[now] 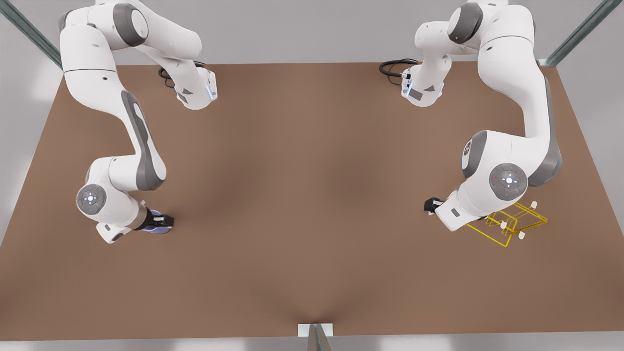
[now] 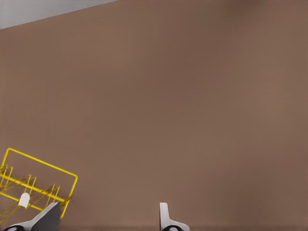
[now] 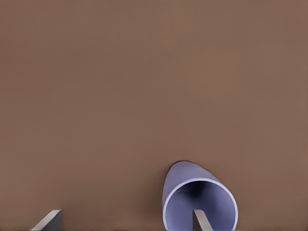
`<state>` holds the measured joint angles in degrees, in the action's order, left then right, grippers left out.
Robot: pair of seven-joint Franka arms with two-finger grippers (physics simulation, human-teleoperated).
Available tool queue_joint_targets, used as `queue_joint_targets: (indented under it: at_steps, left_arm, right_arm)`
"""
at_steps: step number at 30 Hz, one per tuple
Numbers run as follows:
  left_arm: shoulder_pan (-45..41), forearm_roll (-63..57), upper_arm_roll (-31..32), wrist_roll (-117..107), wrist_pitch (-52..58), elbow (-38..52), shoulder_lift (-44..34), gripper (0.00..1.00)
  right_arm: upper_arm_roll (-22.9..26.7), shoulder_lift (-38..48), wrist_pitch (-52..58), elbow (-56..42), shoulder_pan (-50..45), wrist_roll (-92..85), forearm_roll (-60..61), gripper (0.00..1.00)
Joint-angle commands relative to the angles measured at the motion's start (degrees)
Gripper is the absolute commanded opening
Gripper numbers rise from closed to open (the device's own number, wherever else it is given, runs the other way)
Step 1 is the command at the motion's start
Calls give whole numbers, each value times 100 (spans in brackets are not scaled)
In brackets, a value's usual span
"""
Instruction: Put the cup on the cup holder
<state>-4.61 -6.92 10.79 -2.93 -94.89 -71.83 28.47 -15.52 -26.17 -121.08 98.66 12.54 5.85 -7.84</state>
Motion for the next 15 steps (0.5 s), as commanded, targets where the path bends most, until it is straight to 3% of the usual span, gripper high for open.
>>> queue_joint_targets:
  at_steps: [1,15]
  left_arm:
    - [-22,-11,2,3,23,3,-17,100]
    - [-4,-20,-7,12,129,20,-52,100]
  right_arm:
    - [-30,16,-232,83,11,-14,-51,100]
    - [-92,-90,-856,619,178,-23,-78,100]
